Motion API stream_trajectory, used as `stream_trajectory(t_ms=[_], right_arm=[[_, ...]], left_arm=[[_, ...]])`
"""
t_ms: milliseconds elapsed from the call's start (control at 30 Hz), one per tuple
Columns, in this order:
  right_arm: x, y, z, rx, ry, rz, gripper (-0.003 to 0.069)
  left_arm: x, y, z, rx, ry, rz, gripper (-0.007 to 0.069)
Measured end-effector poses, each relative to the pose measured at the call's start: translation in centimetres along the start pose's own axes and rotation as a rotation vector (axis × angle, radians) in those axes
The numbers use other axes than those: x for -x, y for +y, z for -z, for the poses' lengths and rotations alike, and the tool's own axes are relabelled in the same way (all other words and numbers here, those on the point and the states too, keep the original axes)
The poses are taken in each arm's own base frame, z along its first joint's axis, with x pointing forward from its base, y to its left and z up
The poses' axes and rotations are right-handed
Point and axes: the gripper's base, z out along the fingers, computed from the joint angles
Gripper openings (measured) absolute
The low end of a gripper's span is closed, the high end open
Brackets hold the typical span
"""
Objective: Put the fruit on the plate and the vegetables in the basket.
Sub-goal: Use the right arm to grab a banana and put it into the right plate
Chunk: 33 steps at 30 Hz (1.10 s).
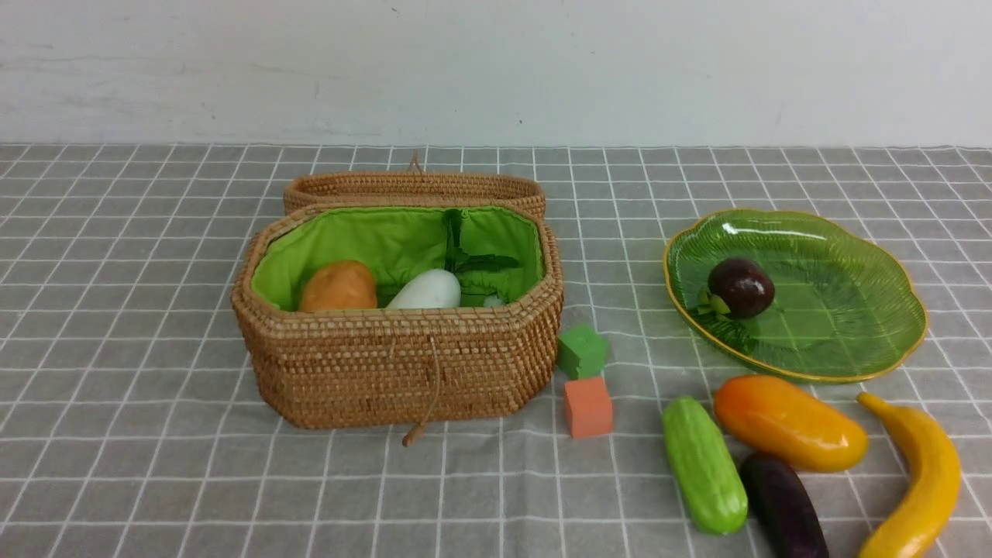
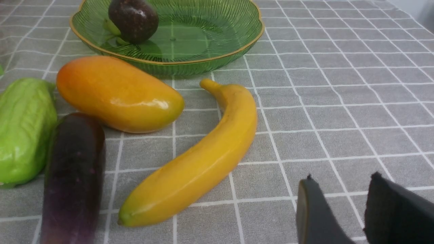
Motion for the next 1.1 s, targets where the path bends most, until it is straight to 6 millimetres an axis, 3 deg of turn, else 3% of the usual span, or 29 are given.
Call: stream_trajectory(t_ms=[67, 233, 667, 900, 1100], right_arm=[[0.0, 0.0, 0.0, 0.000, 0.000, 0.000, 0.0240], [0.0, 0.0, 0.0, 0.000, 0.000, 0.000, 0.0240], [0.0, 0.0, 0.0, 0.000, 0.000, 0.000, 0.0240], [0.0, 0.0, 0.0, 0.000, 0.000, 0.000, 0.0240], [0.0, 0.0, 0.0, 0.000, 0.000, 0.000, 0.0240]], left_arm=[[-1.3, 0.3, -0.1, -0.065, -0.039, 0.016, -0.0013], [-2.2, 0.6, 0.4, -0.127, -0.103, 0.025, -0.0013], [-1.5, 1.4, 0.6, -0.042, -0.198, -0.023, -0.0013], [0.0, 2.1, -0.9, 0.041, -0.433, -0.149, -0.0013], [-1.6, 2.7, -2.9, 0.028, -0.683, -0.183, -0.0013]])
